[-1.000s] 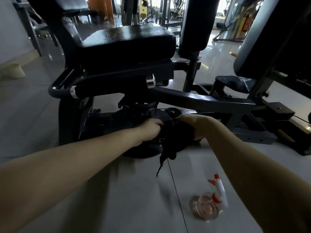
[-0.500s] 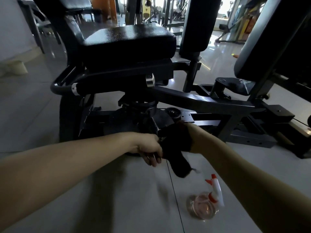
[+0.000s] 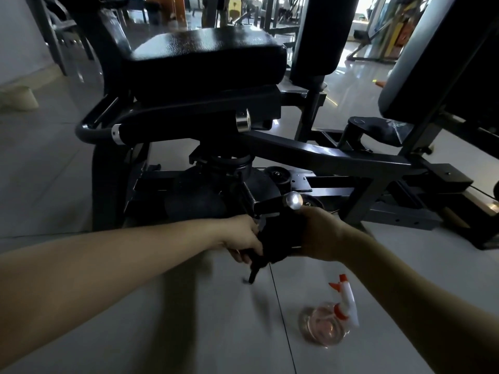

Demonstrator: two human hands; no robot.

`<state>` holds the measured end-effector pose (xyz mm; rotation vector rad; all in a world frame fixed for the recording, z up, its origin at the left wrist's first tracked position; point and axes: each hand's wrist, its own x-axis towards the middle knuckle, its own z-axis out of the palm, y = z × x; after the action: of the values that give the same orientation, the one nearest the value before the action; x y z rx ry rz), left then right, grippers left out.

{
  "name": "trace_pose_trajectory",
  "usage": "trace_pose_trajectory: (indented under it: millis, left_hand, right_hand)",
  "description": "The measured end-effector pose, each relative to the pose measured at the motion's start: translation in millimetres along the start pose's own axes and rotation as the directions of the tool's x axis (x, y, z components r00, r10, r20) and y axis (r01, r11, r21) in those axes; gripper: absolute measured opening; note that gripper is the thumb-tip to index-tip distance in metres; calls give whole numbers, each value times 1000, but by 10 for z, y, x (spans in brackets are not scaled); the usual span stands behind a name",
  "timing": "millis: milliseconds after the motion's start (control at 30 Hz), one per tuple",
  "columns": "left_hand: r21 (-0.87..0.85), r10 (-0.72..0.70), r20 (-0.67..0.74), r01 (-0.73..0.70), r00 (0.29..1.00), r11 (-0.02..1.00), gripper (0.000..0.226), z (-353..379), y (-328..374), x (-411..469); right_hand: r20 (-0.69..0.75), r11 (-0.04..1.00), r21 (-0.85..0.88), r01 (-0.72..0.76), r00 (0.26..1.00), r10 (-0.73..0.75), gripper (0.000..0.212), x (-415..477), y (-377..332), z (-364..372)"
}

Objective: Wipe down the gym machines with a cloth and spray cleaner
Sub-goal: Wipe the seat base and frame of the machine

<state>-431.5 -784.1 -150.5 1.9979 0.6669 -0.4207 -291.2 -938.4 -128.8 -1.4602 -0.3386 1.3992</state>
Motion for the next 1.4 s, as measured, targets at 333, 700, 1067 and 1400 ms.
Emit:
trace_pose_trajectory:
  millis: [333, 700, 1067, 1400]
  left_hand:
    - [311, 567, -716, -541, 407, 781, 21, -122, 233, -145]
    - [232, 679, -559, -697, 475, 678, 43, 384, 140, 391]
    - [609, 693, -481, -365, 537, 704, 62, 317, -51, 464]
    - [439, 689, -575, -544, 442, 715, 48, 296, 210, 189]
  right_hand:
    - [-140, 969, -13, 248, 959, -247, 39, -16, -94, -235]
    - [-211, 962, 88, 260, 948, -237, 35, 386, -175, -84]
    - [-230, 997, -16, 73, 970, -75, 43, 592, -237, 57]
    - [-302, 967, -230, 107, 937, -175, 16, -70, -506, -7]
